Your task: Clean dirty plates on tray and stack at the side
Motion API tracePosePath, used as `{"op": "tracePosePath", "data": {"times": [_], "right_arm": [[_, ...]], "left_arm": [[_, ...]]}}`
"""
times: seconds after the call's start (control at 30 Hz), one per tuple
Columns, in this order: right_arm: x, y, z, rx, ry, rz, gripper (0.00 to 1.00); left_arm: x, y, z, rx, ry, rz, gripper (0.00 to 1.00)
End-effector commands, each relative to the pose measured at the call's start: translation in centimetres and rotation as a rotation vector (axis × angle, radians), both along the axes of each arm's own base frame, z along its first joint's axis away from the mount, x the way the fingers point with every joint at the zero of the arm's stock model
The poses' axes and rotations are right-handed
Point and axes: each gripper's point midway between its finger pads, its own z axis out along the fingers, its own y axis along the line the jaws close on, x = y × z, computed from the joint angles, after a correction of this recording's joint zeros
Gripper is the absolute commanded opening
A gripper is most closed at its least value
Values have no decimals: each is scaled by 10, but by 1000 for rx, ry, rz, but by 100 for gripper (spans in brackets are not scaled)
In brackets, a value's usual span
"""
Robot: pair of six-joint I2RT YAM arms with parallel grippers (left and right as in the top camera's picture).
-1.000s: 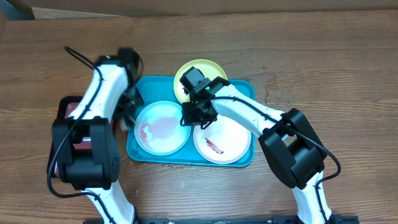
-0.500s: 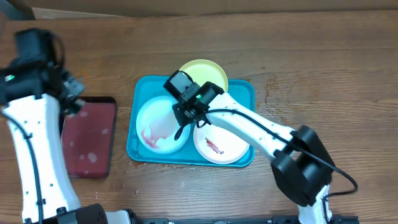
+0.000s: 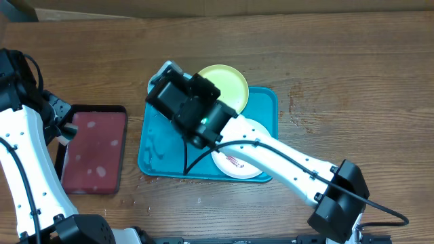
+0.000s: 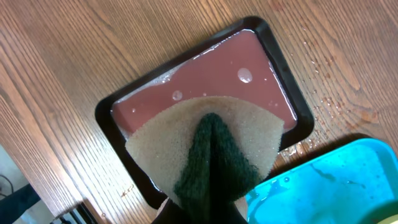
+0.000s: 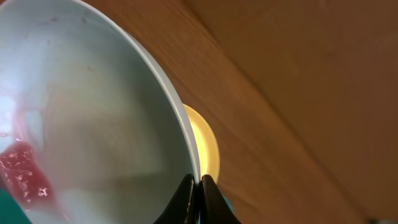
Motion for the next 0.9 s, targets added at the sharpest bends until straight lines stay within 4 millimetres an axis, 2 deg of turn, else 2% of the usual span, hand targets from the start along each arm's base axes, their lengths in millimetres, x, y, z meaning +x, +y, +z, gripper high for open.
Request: {"op": "tracePosePath", "data": {"times": [0.0,0.27,0.43,0.6,0.77,0.87], "right_arm": [[-6,3,33,-142,-93,93,4],[-17,14,61,-196,-243,60,4],[-17,16,62,-186,-249,61,4],[-12,11,61,-90,-245,-8,4],[0,4,45,57,-154,-55,4],[9,6,14,279,80,-45,3]], "left_arm": [[0,3,-4,-13,-4,23,4],[-6,14,-5,-14,-3,61,4],[-7,15,-5,-15,-3,65,4],[-7,15,-5,-15,-3,65,4],[-7,15,-5,-15,-3,65,4],[-7,15,-5,-15,-3,65,4]]}}
